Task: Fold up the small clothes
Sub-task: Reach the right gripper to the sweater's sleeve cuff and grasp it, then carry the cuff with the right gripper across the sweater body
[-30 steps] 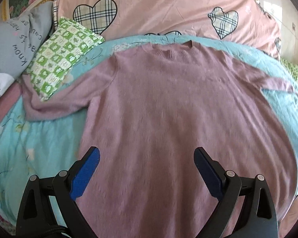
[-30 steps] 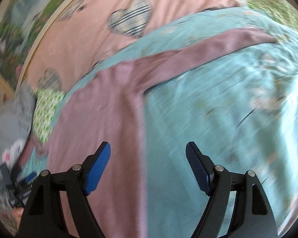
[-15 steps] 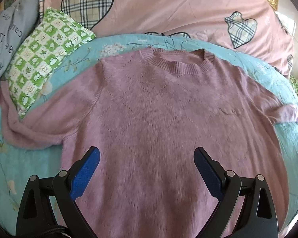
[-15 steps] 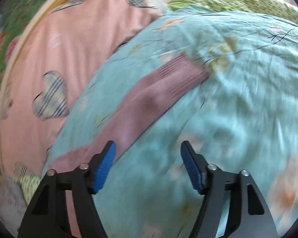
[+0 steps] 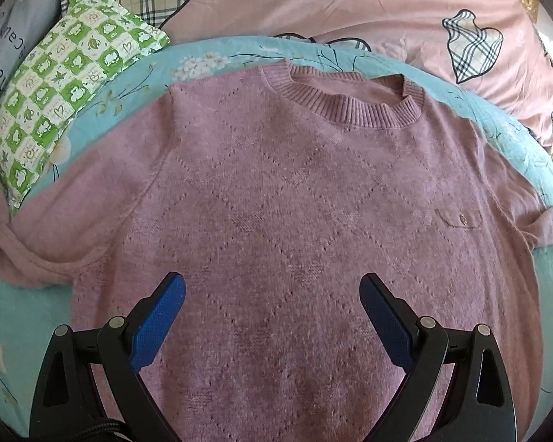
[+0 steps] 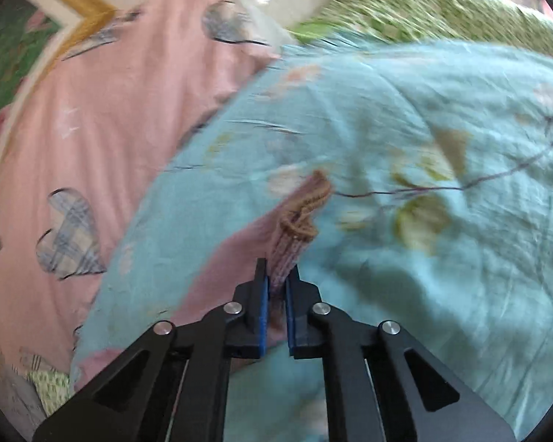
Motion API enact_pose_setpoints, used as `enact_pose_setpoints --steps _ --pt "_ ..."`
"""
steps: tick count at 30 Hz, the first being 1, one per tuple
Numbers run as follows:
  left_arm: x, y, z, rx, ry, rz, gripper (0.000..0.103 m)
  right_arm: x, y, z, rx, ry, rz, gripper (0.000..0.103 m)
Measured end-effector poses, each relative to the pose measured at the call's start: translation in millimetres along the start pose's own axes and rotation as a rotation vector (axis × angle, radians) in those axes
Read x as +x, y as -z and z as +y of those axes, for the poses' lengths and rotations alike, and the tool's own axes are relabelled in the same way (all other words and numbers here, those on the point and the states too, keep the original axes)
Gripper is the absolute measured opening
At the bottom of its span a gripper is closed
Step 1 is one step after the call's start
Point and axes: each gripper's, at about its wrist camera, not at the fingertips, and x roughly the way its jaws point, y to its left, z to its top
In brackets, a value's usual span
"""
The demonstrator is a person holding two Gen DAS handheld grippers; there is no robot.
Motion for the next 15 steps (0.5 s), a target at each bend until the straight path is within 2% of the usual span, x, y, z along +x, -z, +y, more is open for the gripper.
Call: enact_pose_setpoints --steps 5,10,15 --pt "-10 9 7 -0.022 0.038 -0.005 0.096 -4 51 87 -0.163 -0.213 0.073 0.008" --pt "-27 22 18 -0.03 0.074 -0.024 0.096 19 142 187 -0.308 -0.406 0.245 0.008" --pt "-44 34 40 -0.059 0.107 -0.043 0.096 36 218 260 -0.388 -0.537 0.393 0.008"
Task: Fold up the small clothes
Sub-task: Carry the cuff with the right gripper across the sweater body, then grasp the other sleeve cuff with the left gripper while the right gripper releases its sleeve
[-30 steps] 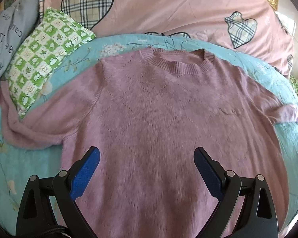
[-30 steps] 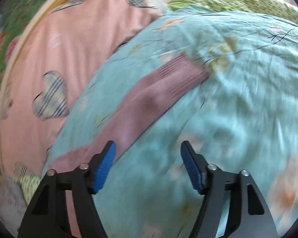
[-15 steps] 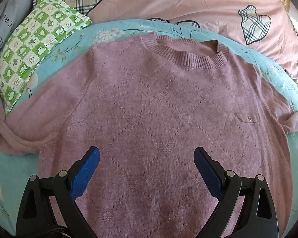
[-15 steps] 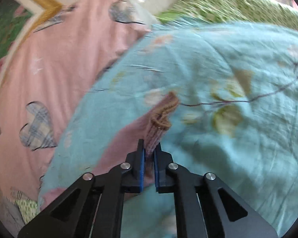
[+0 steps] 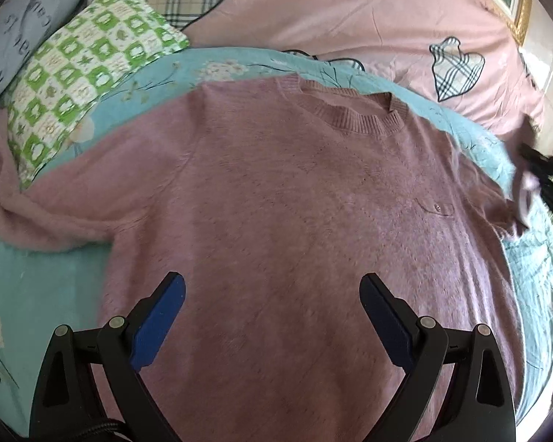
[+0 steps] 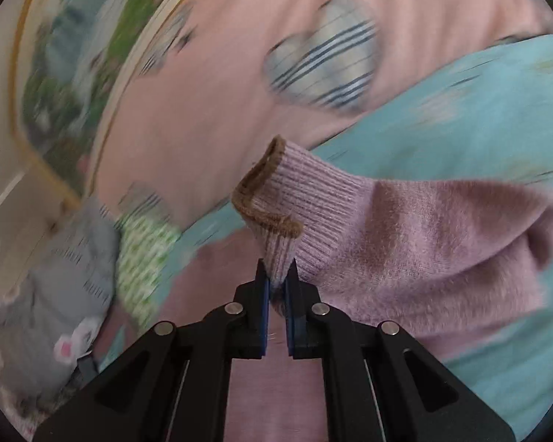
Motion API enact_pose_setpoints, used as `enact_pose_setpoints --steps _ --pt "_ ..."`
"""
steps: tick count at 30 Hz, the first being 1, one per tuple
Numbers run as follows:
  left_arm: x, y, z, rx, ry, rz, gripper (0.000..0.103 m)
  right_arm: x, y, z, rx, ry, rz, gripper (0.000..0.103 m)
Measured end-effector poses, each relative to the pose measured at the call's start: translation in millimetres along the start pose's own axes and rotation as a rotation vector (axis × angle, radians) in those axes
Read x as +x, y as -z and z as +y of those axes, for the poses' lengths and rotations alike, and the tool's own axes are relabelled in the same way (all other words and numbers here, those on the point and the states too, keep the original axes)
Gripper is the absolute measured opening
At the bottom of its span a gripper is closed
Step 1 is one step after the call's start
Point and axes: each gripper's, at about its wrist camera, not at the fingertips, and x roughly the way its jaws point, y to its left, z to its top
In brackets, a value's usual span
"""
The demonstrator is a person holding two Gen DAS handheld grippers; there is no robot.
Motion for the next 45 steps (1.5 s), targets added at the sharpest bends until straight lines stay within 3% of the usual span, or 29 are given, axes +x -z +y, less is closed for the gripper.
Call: enact_pose_setpoints --steps 7,13,16,17,19,20,25,29,32,33,35,36,37,39,43,45 --pt "-10 7 34 -0.067 0.062 0.003 0.096 115 57 82 -0.059 -0.166 0.228 0.008" --pt "-8 9 46 -0.08 0.106 0.017 0.096 173 102 111 -0.071 -0.224 0.401 0.009" --pt "1 8 46 -0.088 0.118 0.04 0.096 193 118 115 -0.047 -0.193 0.47 0.016" --pt "5 7 46 -0.094 0.127 0.052 0.096 193 119 111 -0.03 -0.196 0.482 0.024" --pt "12 2 43 -0.103 0.134 0.066 0.096 185 118 106 0.004 -0.216 0.479 0.046" --pt "16 -2 41 -0.107 0.135 0.071 0.096 178 116 105 0.008 -0.228 0.462 0.049" --pt "46 -31 33 -0.115 0.149 0.103 0.096 108 92 94 -0.022 -0.229 0.288 0.049" --pt "84 -56 21 -0.114 0.15 0.165 0.097 60 94 71 0.015 -0.197 0.203 0.049" --pt "93 -67 6 -0.082 0.153 0.153 0.096 30 102 48 0.054 -0.15 0.16 0.049" --pt "94 -69 2 -0.074 0.166 0.148 0.091 24 103 44 0.065 -0.141 0.15 0.049" --pt "95 -72 -12 -0.034 0.176 0.133 0.063 11 109 28 0.118 -0.116 0.118 0.049" --pt "96 -73 -18 -0.009 0.167 0.131 0.03 7 110 24 0.133 -0.112 0.11 0.049" --pt "99 -74 -25 0.008 0.15 0.137 0.007 4 110 18 0.148 -0.102 0.101 0.049" --pt "89 -75 -29 0.009 0.116 0.113 0.006 0 109 13 0.15 -0.088 0.099 0.049" --pt "40 -73 -3 -0.057 0.096 -0.053 0.006 -13 101 4 0.141 -0.06 0.067 0.049" --pt "38 -71 13 -0.082 0.089 -0.055 0.006 -16 95 -1 0.123 -0.023 0.052 0.049"
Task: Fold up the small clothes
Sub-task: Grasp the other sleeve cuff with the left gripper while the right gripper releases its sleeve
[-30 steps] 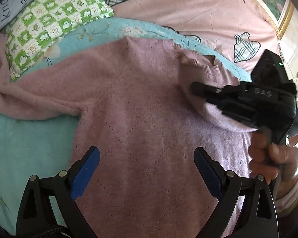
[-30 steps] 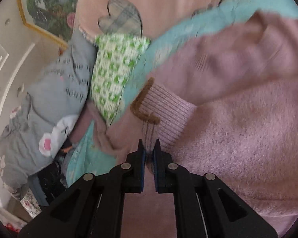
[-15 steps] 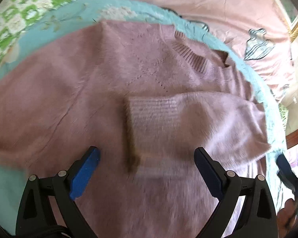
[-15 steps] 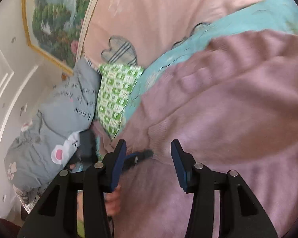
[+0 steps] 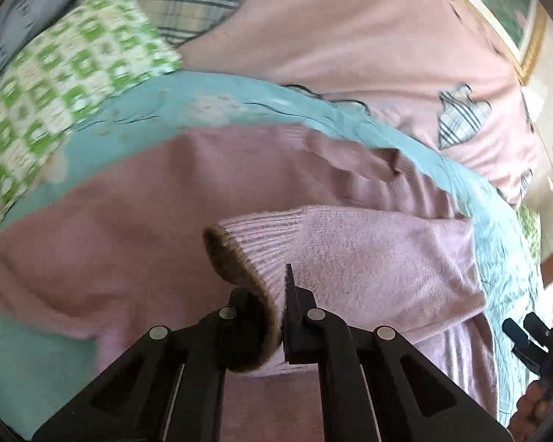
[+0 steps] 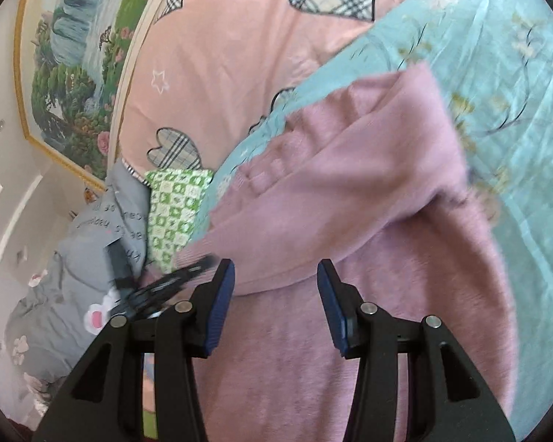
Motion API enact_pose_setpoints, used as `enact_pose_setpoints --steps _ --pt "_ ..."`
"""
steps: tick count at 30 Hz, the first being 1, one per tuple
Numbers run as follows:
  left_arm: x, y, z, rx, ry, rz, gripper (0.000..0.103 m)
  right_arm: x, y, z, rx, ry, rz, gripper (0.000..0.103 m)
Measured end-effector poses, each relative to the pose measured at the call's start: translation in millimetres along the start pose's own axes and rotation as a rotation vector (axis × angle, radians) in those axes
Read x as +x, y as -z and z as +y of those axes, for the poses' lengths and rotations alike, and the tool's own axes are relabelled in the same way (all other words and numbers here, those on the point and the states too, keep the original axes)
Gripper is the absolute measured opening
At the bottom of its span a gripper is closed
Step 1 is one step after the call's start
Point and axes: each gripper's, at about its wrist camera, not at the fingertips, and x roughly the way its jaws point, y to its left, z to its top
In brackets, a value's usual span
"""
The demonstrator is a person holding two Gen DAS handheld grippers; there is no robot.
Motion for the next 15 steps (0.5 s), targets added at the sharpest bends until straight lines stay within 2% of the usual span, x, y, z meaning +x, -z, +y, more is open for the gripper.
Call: enact_pose_setpoints --steps 2,5,7,10,13,15 --pt "3 3 15 -0.022 -0.026 0.026 0.006 2 -9 -7 -0.006 0.048 -0.005 0.049" --pt "5 7 30 -0.056 -0.021 0.031 0.006 10 -29 -15 -0.027 0.112 -0.018 0.049" --pt "1 14 43 -0.08 -0.002 0.045 0.006 21 -49 -20 -0.044 0.204 -0.017 0.049" --pt "8 17 43 -0.071 -0.006 0.063 0.006 41 -76 -30 -0.063 0.271 -0.022 0.049" --pt "14 21 44 -0.069 -0.009 0.079 0.006 72 -99 -51 -0.078 0.392 0.026 0.049" --pt "17 23 43 -0.06 -0.018 0.089 0.006 89 -108 -66 -0.048 0.404 0.071 0.049"
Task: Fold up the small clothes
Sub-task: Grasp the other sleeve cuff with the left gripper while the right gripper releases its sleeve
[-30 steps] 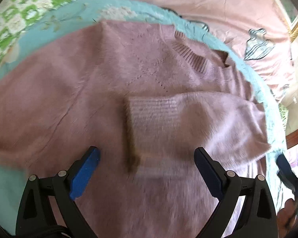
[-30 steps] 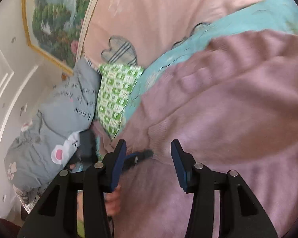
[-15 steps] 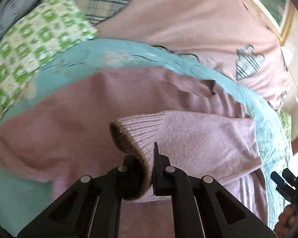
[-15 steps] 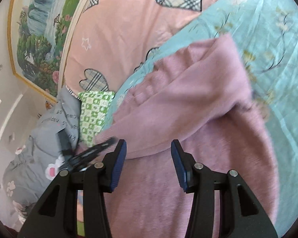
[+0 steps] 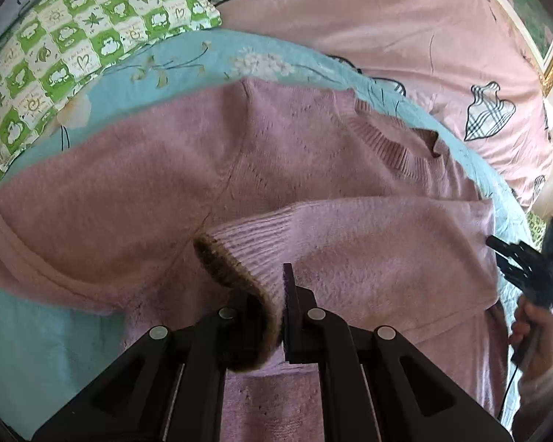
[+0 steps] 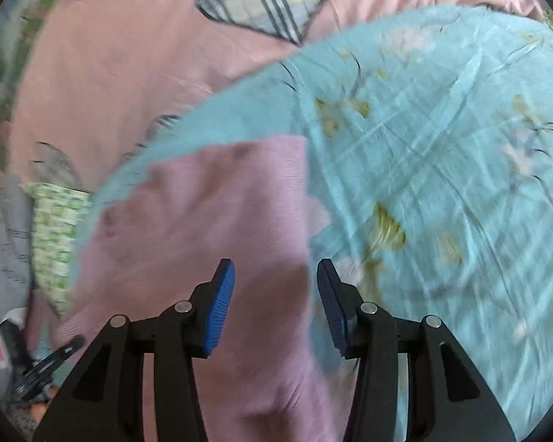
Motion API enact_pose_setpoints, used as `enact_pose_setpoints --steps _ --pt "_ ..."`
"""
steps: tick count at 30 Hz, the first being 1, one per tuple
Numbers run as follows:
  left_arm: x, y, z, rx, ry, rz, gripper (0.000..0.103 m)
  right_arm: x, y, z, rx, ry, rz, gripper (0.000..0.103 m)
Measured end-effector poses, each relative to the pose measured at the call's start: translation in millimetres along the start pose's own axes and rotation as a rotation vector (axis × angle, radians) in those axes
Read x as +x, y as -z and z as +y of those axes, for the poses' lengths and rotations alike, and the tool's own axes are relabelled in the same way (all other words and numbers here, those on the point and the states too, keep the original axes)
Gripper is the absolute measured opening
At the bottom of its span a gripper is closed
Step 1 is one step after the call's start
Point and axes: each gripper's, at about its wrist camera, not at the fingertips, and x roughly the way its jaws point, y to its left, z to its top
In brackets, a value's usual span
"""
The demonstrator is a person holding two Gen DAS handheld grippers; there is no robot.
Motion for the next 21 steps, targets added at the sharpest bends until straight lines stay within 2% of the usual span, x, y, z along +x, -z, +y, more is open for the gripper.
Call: enact_pose_setpoints --steps 2,3,4,5,7,10,13,15,17,19,21 --pt "4 0 -1 0.004 -0.004 0.012 0.006 15 -4 -2 -0.014 -0.051 0.04 0.049" --pt "6 0 -3 0.006 -0.008 0.015 0.006 18 -5 1 -0.053 -0.089 0.048 0.04" --pt "6 -1 -5 0.008 -0.008 0.016 0.006 17 -5 5 -0.087 -0.099 0.055 0.01" --pt "7 -3 -9 0.013 -0.006 0.015 0.006 13 -6 8 -0.128 -0.082 0.053 0.01" --pt "9 -8 -18 0.025 0.021 0.013 0.006 -8 -15 10 -0.193 -0.024 -0.013 0.008" --pt "16 -14 -39 0.062 0.04 0.006 0.006 -28 -28 2 -0.209 0.027 -0.078 0.008" --pt "31 -17 -40 0.076 -0.003 0.003 0.006 -20 -28 -4 -0.225 0.063 -0.049 0.008" --pt "37 -18 -28 0.038 0.034 0.013 0.007 -7 -24 -4 -0.253 0.101 -0.022 0.008" --pt "32 -17 -21 0.035 0.046 0.009 0.012 4 -18 -8 -0.223 0.115 0.004 0.009" --pt "24 -16 -18 0.052 0.034 0.0 0.022 0 -16 -11 -0.167 0.112 0.003 0.015" --pt "11 -14 -10 0.056 0.022 -0.016 0.025 -9 -12 -8 -0.132 0.13 -0.009 0.021"
